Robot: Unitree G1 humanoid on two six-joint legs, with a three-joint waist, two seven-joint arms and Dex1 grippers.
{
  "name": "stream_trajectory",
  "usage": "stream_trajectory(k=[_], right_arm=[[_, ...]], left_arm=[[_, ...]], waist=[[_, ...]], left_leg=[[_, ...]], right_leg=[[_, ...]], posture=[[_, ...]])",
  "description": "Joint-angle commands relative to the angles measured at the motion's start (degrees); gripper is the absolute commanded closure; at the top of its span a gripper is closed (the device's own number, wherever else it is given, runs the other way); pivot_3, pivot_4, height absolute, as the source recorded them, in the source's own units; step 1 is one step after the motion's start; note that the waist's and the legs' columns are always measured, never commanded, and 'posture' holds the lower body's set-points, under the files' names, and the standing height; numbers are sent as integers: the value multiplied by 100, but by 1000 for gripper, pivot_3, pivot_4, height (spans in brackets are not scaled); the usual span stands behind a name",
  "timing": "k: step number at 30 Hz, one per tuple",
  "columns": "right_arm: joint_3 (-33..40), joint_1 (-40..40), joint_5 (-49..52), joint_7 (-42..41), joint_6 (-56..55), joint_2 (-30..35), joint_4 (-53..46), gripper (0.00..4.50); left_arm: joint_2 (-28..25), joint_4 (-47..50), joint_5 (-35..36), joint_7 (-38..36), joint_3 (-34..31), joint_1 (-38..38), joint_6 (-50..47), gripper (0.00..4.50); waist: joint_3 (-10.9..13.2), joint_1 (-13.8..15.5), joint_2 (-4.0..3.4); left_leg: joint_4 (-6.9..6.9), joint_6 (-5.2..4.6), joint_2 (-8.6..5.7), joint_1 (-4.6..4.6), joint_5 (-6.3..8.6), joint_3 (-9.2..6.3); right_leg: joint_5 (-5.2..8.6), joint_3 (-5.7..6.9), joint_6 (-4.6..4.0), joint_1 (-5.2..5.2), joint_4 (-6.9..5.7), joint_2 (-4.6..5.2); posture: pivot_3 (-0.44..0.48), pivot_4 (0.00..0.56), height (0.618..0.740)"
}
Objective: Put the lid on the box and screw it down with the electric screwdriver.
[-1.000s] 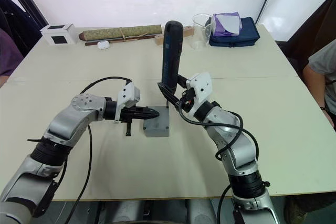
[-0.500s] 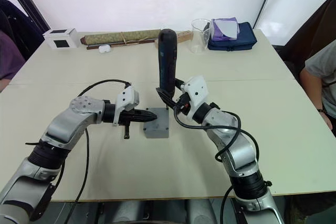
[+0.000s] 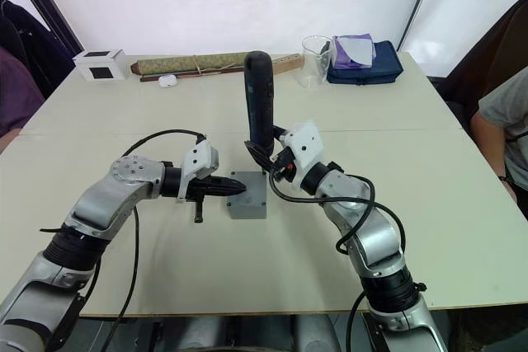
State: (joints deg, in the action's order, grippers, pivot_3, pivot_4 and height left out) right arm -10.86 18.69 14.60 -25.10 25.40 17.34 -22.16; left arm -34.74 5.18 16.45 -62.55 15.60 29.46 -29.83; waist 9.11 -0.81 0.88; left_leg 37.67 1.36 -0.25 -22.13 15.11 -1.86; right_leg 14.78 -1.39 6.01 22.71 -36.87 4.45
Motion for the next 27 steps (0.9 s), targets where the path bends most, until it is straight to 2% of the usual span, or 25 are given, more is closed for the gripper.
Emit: stream_trajectory(k=[1,6,27], right_arm=[[-188,-281,-308,87,376,106,577,2452],[-206,-291,-286,120,385,48,603,2452],[-222,-304,-252,80,341,15,477,2452]], left_arm=[[3,-35,-176,55,185,-122,-75,4500],[-1,-54,-165,59,199,-102,-71,4500],[21,-37,-145,55,215,-83,-135,4500]], waist=[[-8,3,0],[-19,5,5],[-20,8,6]], left_leg=[[-3,0,0,6,0,0],[-64,0,4,71,0,1],[-70,1,14,69,1,-11]], right_leg=[[0,0,0,-5,3,0],[4,0,-6,-68,71,2],[9,0,-13,-53,81,9]], posture=[[0,150,740],[0,150,740],[0,150,740]])
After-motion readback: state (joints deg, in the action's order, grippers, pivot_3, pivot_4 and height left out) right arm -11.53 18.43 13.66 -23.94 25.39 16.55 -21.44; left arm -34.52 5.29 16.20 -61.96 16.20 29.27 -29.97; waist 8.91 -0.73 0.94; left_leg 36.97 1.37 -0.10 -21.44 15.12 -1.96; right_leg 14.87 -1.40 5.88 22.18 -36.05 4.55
